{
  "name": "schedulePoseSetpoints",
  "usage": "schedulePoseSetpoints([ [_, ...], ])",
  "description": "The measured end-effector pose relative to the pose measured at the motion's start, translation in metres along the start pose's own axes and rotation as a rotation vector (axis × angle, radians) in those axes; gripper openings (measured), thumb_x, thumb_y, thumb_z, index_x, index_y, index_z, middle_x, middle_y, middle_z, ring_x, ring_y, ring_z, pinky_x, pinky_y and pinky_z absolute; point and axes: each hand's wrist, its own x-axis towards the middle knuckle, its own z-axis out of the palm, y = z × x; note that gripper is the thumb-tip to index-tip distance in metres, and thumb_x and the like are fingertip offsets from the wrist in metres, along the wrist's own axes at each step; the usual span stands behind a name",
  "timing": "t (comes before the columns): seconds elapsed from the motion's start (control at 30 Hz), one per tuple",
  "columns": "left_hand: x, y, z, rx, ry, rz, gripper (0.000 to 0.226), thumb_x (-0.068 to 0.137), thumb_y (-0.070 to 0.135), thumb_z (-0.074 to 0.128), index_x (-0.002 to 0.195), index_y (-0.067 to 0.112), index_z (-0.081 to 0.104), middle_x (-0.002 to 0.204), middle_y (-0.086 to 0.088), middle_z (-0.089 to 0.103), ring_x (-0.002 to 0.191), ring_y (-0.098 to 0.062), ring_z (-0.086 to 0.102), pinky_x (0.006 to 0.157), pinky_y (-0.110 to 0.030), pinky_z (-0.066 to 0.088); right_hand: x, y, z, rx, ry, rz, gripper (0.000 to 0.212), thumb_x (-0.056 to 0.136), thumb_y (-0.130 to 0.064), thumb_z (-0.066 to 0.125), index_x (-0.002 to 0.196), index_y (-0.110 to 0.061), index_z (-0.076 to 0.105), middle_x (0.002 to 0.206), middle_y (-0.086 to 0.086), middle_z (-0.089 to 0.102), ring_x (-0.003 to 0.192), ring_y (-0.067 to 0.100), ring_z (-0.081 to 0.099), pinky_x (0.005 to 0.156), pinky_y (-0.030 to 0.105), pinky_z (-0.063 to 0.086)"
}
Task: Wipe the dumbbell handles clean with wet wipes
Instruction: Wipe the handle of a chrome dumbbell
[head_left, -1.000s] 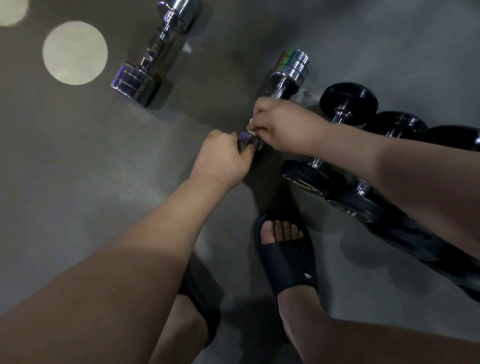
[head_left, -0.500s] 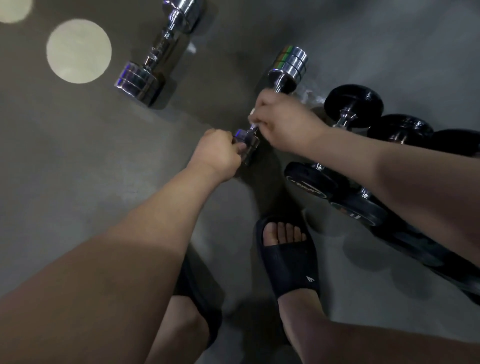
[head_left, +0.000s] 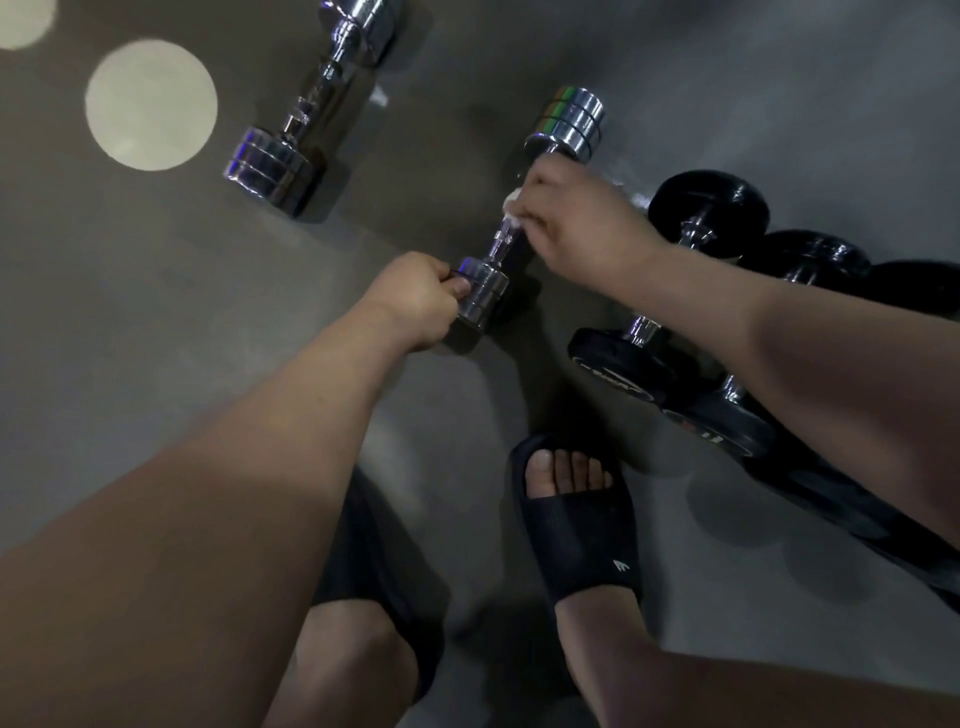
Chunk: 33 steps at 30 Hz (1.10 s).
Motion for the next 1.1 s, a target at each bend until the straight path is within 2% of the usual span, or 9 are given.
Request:
schedulePoseSetpoints([
  [0.07, -0.001, -0.002, -0.001, -0.023, 0.008, -0.005, 0.027, 0.104, 0.025, 0.052, 0.109, 0.008, 0.073, 0.102, -0.020, 0.072, 0.079, -0.022, 0.056, 0.069, -0.028, 0.039, -0.001, -0.003, 0.002, 0.008, 0.042, 0.060, 0.016, 0.091, -0.010, 0.057, 0.093, -0.003, 0.071, 0.096, 0.017, 0.061, 0.080, 0.035, 0.061, 0.068, 0.040, 0.051],
  [0.23, -0.001, -0.005, -0.007, -0.053, 0.042, -0.011, 0.026, 0.105, 0.023, 0.051, 0.111, 0.010, 0.074, 0.105, -0.017, 0.073, 0.083, -0.019, 0.056, 0.071, -0.025, 0.038, -0.007, -0.012, 0.013, 0.041, -0.177, -0.143, 0.017, 0.086, -0.004, 0.053, 0.093, -0.006, 0.068, 0.099, 0.016, 0.059, 0.084, 0.034, 0.061, 0.071, 0.040, 0.052],
  [0.4, 0.000, -0.008, -0.011, -0.062, 0.077, -0.020, 0.027, 0.105, 0.023, 0.050, 0.118, 0.016, 0.073, 0.107, -0.010, 0.074, 0.098, -0.024, 0.065, 0.076, -0.022, 0.038, 0.001, 0.001, 0.006, 0.087, 0.072, 0.352, 0.007, 0.087, -0.005, 0.057, 0.087, -0.006, 0.065, 0.099, 0.014, 0.063, 0.091, 0.029, 0.060, 0.072, 0.021, 0.032],
  [0.53, -0.004, -0.009, -0.008, -0.078, 0.081, -0.002, 0.027, 0.105, 0.022, 0.050, 0.115, 0.013, 0.073, 0.104, -0.010, 0.074, 0.096, -0.025, 0.064, 0.076, -0.023, 0.039, 0.008, -0.007, 0.011, 0.307, 0.181, 0.666, 0.005, 0.091, -0.011, 0.061, 0.092, -0.012, 0.067, 0.090, -0.002, 0.069, 0.085, 0.012, 0.064, 0.075, 0.020, 0.047],
  [0.63, -0.008, -0.004, 0.000, -0.041, 0.069, 0.031, 0.025, 0.103, 0.022, 0.052, 0.118, 0.013, 0.070, 0.103, -0.009, 0.073, 0.100, -0.028, 0.065, 0.081, -0.029, 0.044, 0.003, -0.003, 0.013, 0.443, 0.181, 0.865, 0.007, 0.092, -0.014, 0.065, 0.098, -0.018, 0.066, 0.081, -0.016, 0.062, 0.071, -0.008, 0.059, 0.067, 0.003, 0.043],
  [0.73, -0.008, 0.001, 0.013, 0.001, 0.086, 0.066, 0.018, 0.097, 0.027, 0.062, 0.108, 0.016, 0.071, 0.095, -0.008, 0.071, 0.092, -0.029, 0.064, 0.076, -0.032, 0.046, -0.005, -0.002, 0.011, 0.678, 0.224, 1.030, 0.012, 0.091, -0.009, 0.067, 0.090, -0.021, 0.064, 0.085, -0.008, 0.069, 0.078, 0.006, 0.070, 0.077, 0.019, 0.056],
  [0.8, -0.010, 0.003, 0.023, 0.039, 0.133, 0.080, 0.019, 0.089, 0.035, 0.070, 0.097, 0.018, 0.069, 0.092, -0.009, 0.067, 0.086, -0.029, 0.062, 0.069, -0.029, 0.038, -0.005, -0.005, 0.010, 1.017, 0.324, 1.201, 0.017, 0.091, 0.001, 0.064, 0.089, -0.015, 0.063, 0.091, 0.001, 0.067, 0.085, 0.016, 0.069, 0.081, 0.028, 0.060],
  [0.9, -0.017, 0.011, 0.034, 0.065, 0.179, 0.068, 0.026, 0.084, 0.039, 0.075, 0.085, 0.021, 0.057, 0.094, -0.008, 0.056, 0.089, -0.028, 0.054, 0.070, -0.027, 0.031, -0.001, 0.000, 0.008, 1.437, 0.384, 1.357, 0.023, 0.093, 0.009, 0.051, 0.096, -0.011, 0.064, 0.094, 0.004, 0.063, 0.078, 0.010, 0.060, 0.074, 0.022, 0.058],
  [1.1, -0.020, 0.015, 0.036, 0.103, 0.207, 0.059, 0.031, 0.088, 0.034, 0.073, 0.106, 0.012, 0.063, 0.106, -0.012, 0.050, 0.107, -0.037, 0.053, 0.080, -0.030, 0.035, 0.001, -0.009, 0.004, 1.395, 0.354, 1.440, 0.017, 0.095, 0.007, 0.054, 0.093, -0.009, 0.061, 0.088, 0.005, 0.060, 0.077, 0.011, 0.057, 0.071, 0.021, 0.055],
])
